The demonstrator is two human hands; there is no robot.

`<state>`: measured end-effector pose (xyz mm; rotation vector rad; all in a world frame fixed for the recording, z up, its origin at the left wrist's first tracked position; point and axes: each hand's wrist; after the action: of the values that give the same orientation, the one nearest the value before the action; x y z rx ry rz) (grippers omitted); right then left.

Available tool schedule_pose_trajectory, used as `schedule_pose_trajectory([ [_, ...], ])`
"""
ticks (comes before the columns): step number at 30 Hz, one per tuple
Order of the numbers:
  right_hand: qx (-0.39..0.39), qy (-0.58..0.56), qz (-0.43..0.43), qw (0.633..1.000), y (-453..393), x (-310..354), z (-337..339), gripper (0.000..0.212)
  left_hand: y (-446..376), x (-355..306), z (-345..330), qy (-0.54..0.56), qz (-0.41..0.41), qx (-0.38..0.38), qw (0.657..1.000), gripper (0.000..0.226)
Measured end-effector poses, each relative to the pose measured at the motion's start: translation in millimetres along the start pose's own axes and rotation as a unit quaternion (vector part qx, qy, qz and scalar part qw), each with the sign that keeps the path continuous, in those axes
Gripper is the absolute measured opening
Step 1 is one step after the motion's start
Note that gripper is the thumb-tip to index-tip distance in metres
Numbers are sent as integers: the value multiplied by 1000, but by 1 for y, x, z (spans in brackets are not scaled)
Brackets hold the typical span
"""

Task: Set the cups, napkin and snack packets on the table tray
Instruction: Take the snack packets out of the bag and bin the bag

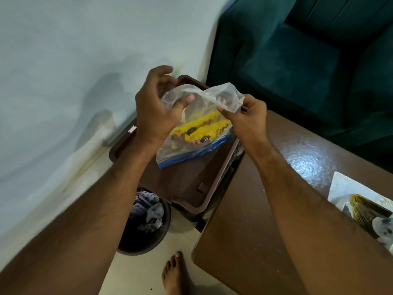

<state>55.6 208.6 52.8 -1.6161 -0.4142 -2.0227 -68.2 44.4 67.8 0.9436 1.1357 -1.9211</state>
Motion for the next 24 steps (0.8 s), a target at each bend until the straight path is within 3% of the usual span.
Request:
schedule_pose_trajectory([
  [3,-2,-42,-2,999,-2,5,0,17,18,28,7,91,80,14,993,84],
  [6,-5,-85,-7,996,-3,9,-1,17,37,45,5,94,104,60,988,94],
  [8,-6,-94,-7,996,-5,10,-3,19,42,48,0,71,131,58,987,78],
  [11,-25,-100,20,994,-6,13,-6,23,34,47,-4,48,140,-45,988,25],
  [12,-36,-103,32,993,-6,15,-5,23,29,46,-3,49,138,-75,986,16],
  [24,-88,-155,115,977,-20,43,3,28,-9,20,1,130,127,-130,975,26],
])
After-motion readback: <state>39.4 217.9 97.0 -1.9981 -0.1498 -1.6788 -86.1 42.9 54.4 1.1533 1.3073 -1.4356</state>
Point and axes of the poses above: each hand's wrist, its own y-axis away from the middle knuckle, its own z-axis out of the back of the hand, x = y × z, and after that the axes turned 5 degrees about -x, right-handed
